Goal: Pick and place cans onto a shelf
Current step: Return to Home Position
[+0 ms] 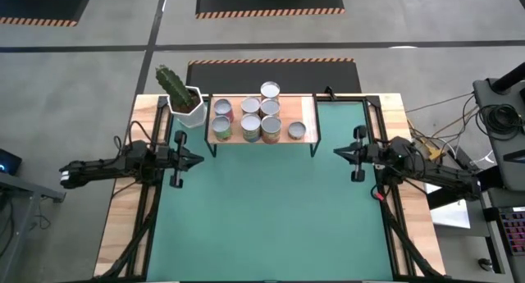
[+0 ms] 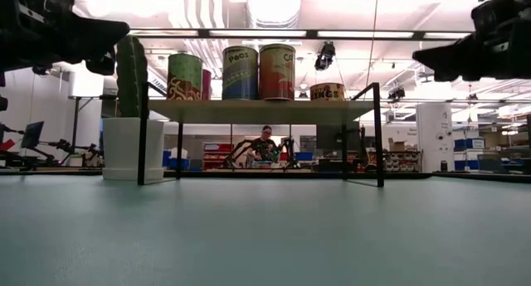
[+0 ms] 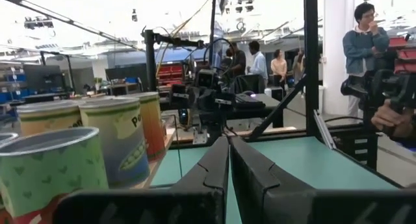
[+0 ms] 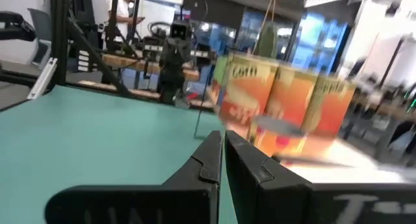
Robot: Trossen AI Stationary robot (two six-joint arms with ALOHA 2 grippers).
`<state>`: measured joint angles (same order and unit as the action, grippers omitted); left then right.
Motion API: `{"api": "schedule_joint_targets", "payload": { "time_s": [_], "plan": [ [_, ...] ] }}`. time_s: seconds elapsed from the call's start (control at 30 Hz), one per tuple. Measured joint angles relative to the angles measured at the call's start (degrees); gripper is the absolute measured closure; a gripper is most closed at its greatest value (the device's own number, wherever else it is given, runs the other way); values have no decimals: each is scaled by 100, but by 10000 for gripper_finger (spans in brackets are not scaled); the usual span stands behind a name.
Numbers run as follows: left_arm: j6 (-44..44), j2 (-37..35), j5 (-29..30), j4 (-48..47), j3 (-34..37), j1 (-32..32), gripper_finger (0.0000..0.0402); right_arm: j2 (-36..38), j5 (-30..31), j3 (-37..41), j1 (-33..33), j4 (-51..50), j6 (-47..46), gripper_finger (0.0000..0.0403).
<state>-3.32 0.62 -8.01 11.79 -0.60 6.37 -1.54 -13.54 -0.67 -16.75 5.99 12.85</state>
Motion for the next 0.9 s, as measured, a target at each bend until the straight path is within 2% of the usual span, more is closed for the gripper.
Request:
{"api": "schedule_joint_targets", "payload": {
  "time_s": [0.17, 0.9],
  "plan": [
    [1, 11, 0, -28, 0, 2, 402, -58, 16, 0, -1, -330, -399, 394],
    [3, 51, -3, -26, 0, 1, 402, -116, 8, -57, -2, -405, -388, 394]
  ]
}}
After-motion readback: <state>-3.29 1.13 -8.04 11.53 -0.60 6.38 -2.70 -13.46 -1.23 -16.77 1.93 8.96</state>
